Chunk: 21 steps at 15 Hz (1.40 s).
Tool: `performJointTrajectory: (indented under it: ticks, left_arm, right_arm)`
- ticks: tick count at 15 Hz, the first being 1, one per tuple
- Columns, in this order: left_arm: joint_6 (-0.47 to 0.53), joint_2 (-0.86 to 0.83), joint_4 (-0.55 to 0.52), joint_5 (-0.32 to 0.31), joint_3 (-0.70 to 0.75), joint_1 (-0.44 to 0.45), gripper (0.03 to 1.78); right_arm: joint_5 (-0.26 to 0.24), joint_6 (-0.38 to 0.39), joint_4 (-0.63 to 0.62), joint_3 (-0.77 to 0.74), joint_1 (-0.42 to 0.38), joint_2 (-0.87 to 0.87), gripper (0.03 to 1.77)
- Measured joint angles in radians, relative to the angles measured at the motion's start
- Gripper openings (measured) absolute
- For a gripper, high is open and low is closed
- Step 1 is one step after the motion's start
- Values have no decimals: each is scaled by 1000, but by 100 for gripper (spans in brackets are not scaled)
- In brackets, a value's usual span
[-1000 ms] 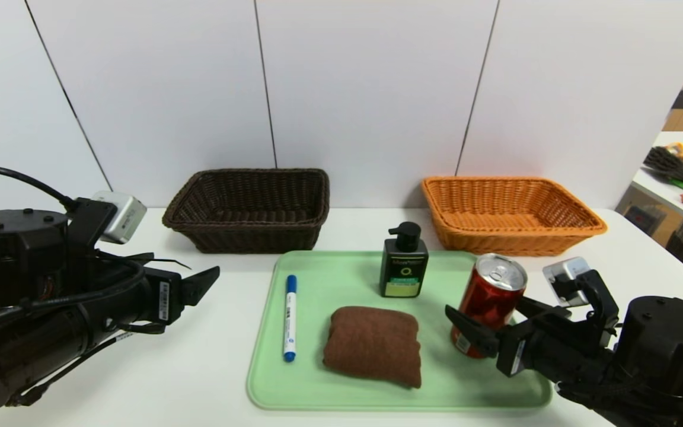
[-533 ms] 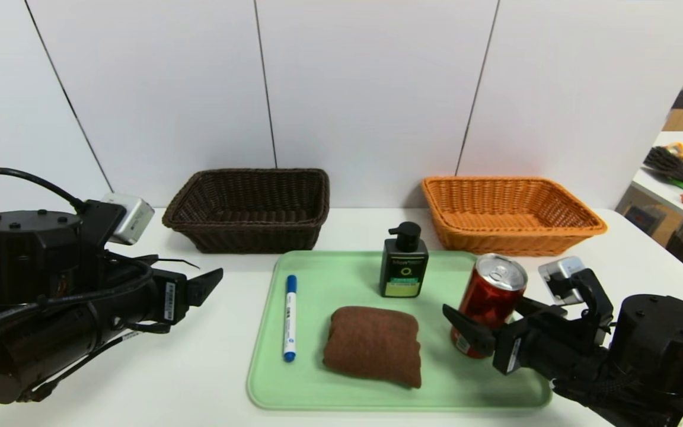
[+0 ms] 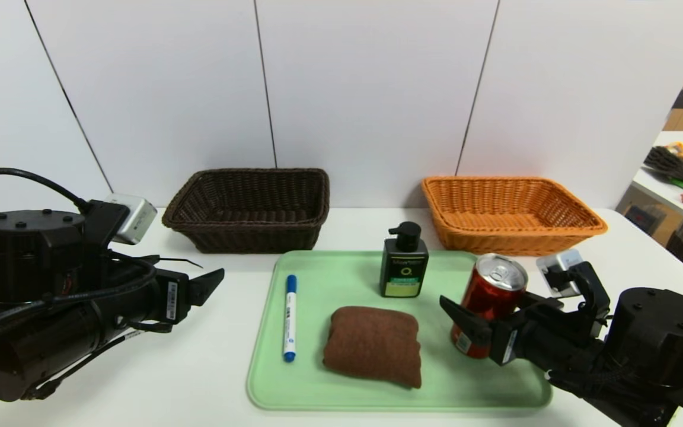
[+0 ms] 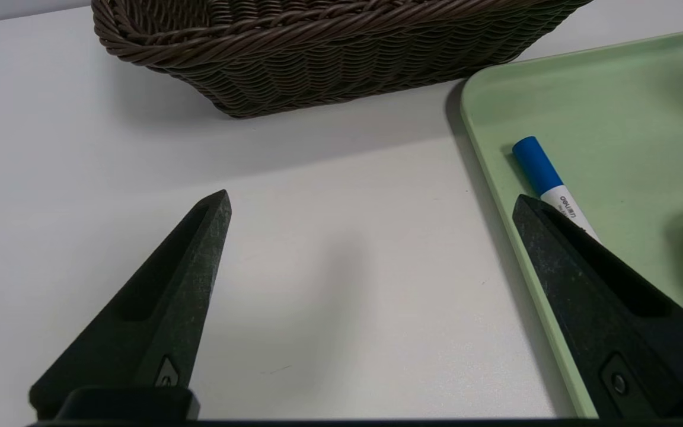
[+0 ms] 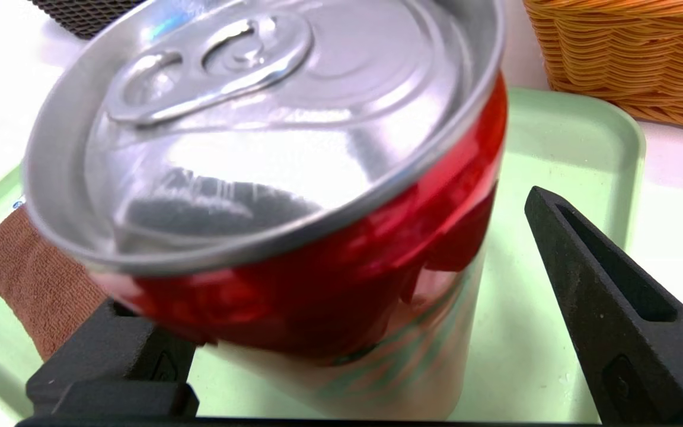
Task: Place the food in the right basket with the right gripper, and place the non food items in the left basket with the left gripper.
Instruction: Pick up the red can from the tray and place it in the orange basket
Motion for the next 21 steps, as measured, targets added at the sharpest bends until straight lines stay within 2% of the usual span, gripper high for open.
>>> performJointTrajectory:
  ticks: [1, 4, 5, 6, 10, 11, 14, 17, 19, 21]
  left_arm:
    - [0, 0, 0, 0, 1, 0, 169]
    - [0, 0, 0, 1, 4, 0, 169]
    - [0, 0, 0, 0, 4, 0, 169]
    - [0, 0, 0, 1, 5, 0, 169]
    - [0, 1, 0, 0, 11, 0, 169]
    - [-1, 1, 0, 0, 13, 0, 169]
    - [-16, 1, 0, 0, 19, 0, 169]
    - [-23, -1, -5, 0, -2, -9, 169]
    - [-17, -6, -6, 5, -18, -14, 169]
    - [-16, -11, -3, 10, -27, -24, 169]
  right_arm:
    - [0, -1, 0, -2, 0, 1, 165]
    - [0, 2, 0, -1, 1, -1, 115]
    - [0, 1, 0, -1, 0, -3, 104]
    - [-1, 1, 0, -1, 0, -4, 99]
    - [-3, 0, 3, 1, 1, -11, 98]
    - [-16, -3, 4, 1, 3, -16, 98]
    - [-118, -12, 2, -3, 2, -35, 98]
    - [-137, -56, 10, -38, -7, -90, 98]
    - [-162, -74, 104, -116, -10, -158, 98]
    - [-167, -74, 284, -258, -16, -249, 98]
